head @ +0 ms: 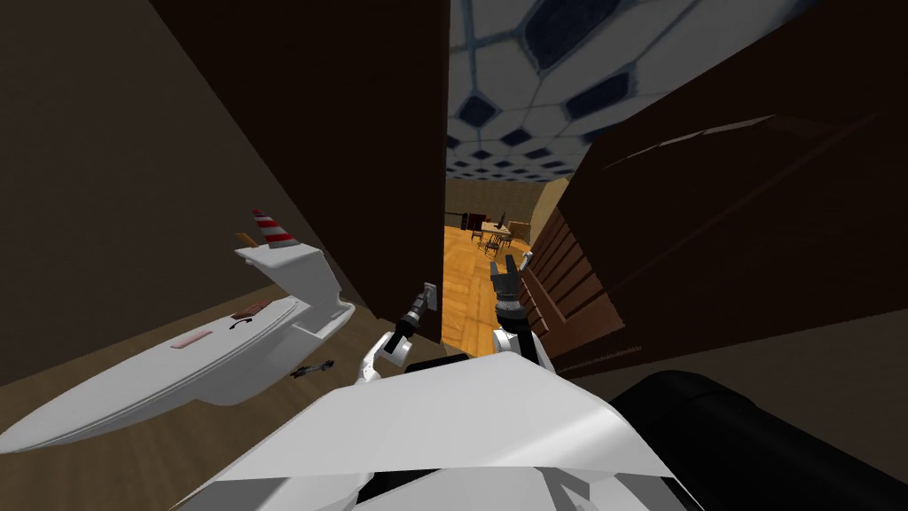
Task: Push the door open
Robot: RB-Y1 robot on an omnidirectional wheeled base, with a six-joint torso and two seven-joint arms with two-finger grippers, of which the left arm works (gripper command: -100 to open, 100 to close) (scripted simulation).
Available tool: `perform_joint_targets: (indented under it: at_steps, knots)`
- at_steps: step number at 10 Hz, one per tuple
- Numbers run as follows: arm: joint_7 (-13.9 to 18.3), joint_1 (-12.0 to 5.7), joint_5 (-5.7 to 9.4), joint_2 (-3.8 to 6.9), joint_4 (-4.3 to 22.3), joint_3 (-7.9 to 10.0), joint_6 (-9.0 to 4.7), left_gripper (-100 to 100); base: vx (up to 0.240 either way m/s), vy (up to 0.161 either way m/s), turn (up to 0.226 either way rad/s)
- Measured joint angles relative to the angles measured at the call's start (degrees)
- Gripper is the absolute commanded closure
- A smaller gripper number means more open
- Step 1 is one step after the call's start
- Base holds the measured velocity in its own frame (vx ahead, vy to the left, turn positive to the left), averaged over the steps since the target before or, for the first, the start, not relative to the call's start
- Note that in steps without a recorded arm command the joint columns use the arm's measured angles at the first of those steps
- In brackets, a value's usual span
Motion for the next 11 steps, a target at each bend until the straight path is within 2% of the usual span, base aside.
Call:
perform_joint_targets:
  at_steps: [3, 6, 7, 8, 11]
  knots:
    - [0.0, -0.05, 0.08, -0.04, 0.3, 0.32, 0.27, 100, 0.055, -0.070, 0.036]
    - [-0.5, -0.43, 0.25, -0.55, 1.7, 1.70, 0.33, 100, 0.141, -0.101, 0.030]
    - [-0.9, -0.75, 0.23, -1.03, 2.1, 2.23, 0.31, 100, 0.156, -0.144, 0.037]
    - [-1.0, -0.91, 0.36, -0.98, 2.0, 2.81, 0.42, 100, 0.135, -0.146, 0.052]
    - [-1.7, -2.41, 0.60, -1.81, 3.8, 5.02, 0.17, 100, 0.125, -0.125, 0.059]
